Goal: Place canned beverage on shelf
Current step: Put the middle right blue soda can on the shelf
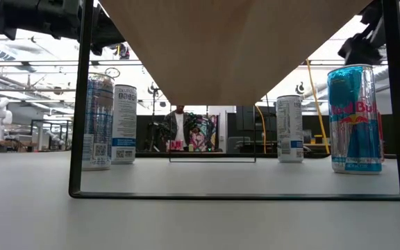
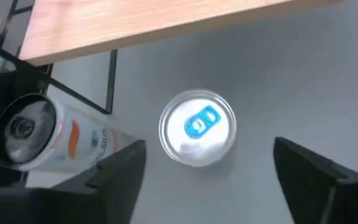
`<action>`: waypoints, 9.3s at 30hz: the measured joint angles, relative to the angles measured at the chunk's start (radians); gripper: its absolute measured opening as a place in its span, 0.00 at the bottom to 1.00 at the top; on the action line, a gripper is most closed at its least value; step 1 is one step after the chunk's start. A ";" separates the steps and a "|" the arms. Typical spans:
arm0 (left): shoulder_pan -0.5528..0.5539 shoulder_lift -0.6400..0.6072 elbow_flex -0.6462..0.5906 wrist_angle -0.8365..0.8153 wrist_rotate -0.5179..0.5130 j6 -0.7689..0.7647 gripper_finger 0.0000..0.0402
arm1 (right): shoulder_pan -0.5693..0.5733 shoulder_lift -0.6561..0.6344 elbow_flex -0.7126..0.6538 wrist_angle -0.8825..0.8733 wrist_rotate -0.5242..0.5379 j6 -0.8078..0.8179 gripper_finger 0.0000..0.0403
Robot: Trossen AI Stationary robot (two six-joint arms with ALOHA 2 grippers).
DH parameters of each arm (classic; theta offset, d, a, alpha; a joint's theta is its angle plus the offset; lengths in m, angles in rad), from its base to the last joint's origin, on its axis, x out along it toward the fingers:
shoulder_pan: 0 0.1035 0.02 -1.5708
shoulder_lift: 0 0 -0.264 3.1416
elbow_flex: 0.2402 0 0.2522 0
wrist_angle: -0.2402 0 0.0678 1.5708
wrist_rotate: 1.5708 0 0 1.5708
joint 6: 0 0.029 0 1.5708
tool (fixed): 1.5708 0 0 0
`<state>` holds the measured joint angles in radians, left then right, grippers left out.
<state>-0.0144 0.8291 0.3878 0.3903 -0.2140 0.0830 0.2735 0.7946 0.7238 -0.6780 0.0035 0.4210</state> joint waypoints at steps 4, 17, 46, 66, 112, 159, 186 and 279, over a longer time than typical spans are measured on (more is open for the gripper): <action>0.000 0.000 0.000 -0.001 0.000 0.000 0.00 | 0.018 0.072 -0.007 0.063 0.006 -0.025 0.85; 0.000 0.000 0.000 -0.006 0.000 0.001 0.00 | 0.023 0.228 -0.007 0.116 0.051 -0.030 0.88; 0.000 0.000 0.000 -0.011 0.000 0.000 0.00 | 0.023 0.244 0.070 0.093 0.049 -0.078 0.45; -0.002 0.003 0.000 -0.010 0.001 -0.025 0.00 | 0.022 0.075 0.238 -0.025 0.107 -0.286 0.43; -0.119 0.417 0.125 0.566 0.086 0.178 0.74 | 0.020 0.269 0.238 0.670 0.178 -0.918 0.43; -0.143 0.568 0.210 0.535 0.083 0.267 0.79 | 0.012 0.382 0.238 0.855 0.179 -1.055 0.43; -0.085 0.567 0.210 0.573 0.272 0.344 0.79 | -0.003 0.382 0.238 0.884 0.147 -1.023 0.43; -0.067 0.638 0.209 0.722 0.465 -0.174 0.57 | -0.017 0.430 0.238 1.041 -0.041 -0.910 0.73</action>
<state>-0.0811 1.4673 0.5968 1.1126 0.2510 -0.0913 0.2565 1.2250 0.9623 0.3625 -0.0378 -0.4894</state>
